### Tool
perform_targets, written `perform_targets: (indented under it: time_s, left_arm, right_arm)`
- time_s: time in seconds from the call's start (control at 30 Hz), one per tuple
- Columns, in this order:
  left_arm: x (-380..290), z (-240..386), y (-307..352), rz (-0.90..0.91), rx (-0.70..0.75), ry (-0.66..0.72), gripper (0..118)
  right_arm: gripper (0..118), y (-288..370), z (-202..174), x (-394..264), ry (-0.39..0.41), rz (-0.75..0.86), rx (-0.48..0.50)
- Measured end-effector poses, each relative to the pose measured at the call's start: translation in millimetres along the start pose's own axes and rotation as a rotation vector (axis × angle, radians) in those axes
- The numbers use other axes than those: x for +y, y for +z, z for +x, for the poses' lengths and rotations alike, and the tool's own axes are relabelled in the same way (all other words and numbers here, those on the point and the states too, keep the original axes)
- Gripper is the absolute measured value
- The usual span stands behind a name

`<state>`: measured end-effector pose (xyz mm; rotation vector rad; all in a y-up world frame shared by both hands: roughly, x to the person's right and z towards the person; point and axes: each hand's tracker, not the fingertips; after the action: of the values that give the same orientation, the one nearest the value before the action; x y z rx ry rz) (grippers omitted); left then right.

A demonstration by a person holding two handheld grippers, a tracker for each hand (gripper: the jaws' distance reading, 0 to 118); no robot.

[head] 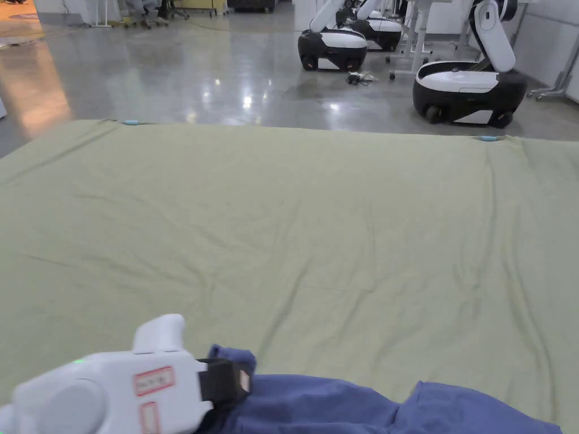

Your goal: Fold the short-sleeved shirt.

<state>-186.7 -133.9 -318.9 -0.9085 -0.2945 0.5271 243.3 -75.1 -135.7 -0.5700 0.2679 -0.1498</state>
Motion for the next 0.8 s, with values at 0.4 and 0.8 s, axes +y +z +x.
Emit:
perform_targets:
  time_s: [0.4,0.8]
  left_arm:
    - [-22,5,-61,-0.11,-0.23,0.043,117]
    - [-22,6,48,0.058,-0.308,-0.1,52]
  right_arm:
    - [3,15,18,-5,-0.03,0.009,-0.044]
    - [3,12,16,-1,-0.011,0.017,-0.008]
